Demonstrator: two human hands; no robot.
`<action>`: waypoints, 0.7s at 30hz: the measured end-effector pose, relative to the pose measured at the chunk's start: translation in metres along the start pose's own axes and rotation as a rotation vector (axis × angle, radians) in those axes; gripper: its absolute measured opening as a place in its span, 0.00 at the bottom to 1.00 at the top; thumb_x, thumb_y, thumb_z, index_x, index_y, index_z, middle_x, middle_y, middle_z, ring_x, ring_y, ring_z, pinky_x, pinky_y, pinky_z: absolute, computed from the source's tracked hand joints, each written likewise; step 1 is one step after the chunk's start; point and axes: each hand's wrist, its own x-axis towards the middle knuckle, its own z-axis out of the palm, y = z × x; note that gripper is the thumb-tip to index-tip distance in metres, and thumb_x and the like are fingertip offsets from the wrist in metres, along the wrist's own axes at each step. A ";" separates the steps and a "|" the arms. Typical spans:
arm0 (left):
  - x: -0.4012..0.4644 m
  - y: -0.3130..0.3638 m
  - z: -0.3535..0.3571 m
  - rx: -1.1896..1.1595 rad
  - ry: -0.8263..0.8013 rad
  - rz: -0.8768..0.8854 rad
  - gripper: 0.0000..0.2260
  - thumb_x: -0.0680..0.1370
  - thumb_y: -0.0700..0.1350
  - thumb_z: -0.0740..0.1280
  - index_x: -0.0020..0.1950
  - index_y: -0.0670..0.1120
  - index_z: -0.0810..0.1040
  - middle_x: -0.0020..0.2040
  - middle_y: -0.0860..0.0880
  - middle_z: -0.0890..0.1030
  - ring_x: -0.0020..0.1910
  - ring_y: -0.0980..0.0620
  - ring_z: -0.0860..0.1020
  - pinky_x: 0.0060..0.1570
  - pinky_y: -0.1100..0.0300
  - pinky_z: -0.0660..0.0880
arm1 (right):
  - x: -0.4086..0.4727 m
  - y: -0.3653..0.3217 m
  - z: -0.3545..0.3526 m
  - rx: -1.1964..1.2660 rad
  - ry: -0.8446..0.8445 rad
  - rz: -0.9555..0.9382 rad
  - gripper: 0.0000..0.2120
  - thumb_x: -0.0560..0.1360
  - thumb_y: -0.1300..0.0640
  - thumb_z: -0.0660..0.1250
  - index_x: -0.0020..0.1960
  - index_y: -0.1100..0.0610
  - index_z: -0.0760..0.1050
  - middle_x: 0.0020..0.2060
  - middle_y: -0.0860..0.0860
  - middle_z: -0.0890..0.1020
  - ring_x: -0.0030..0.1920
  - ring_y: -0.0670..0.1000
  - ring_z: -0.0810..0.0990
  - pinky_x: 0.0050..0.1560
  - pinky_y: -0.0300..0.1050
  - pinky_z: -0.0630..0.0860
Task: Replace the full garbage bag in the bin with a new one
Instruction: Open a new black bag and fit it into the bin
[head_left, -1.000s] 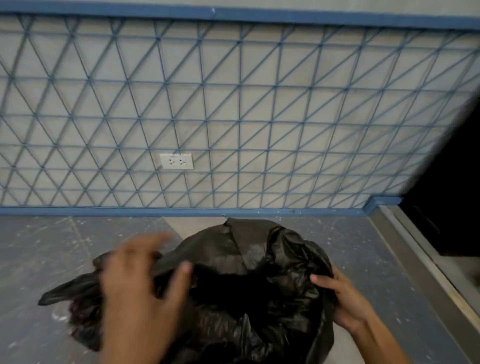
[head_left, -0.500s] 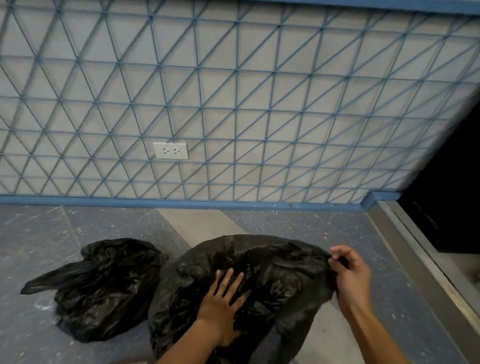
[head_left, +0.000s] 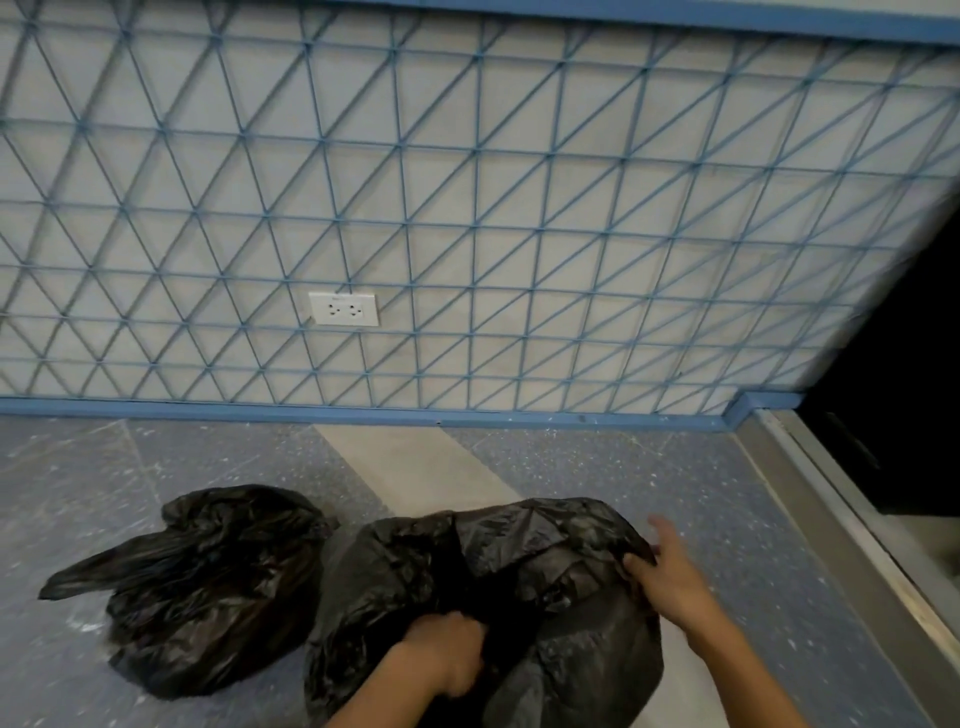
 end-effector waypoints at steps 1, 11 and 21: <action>-0.011 0.001 -0.013 -0.121 0.147 -0.021 0.16 0.77 0.51 0.60 0.64 0.51 0.73 0.65 0.44 0.75 0.65 0.43 0.73 0.63 0.51 0.71 | -0.003 -0.002 -0.004 0.007 0.136 0.000 0.30 0.76 0.59 0.65 0.74 0.54 0.55 0.72 0.58 0.65 0.71 0.61 0.64 0.70 0.58 0.63; -0.045 -0.104 -0.084 -0.309 0.159 -0.404 0.29 0.69 0.64 0.68 0.61 0.47 0.73 0.62 0.47 0.77 0.60 0.48 0.75 0.60 0.55 0.72 | 0.023 -0.029 0.015 -0.059 -0.130 -0.030 0.46 0.66 0.41 0.73 0.75 0.50 0.52 0.70 0.56 0.68 0.71 0.58 0.64 0.72 0.61 0.59; -0.084 -0.119 -0.036 -1.352 0.868 0.141 0.14 0.71 0.31 0.69 0.34 0.45 0.67 0.36 0.40 0.72 0.39 0.50 0.71 0.41 0.63 0.70 | -0.022 -0.036 0.001 -0.169 0.535 -0.597 0.11 0.75 0.67 0.62 0.42 0.54 0.64 0.34 0.52 0.71 0.32 0.55 0.70 0.30 0.48 0.64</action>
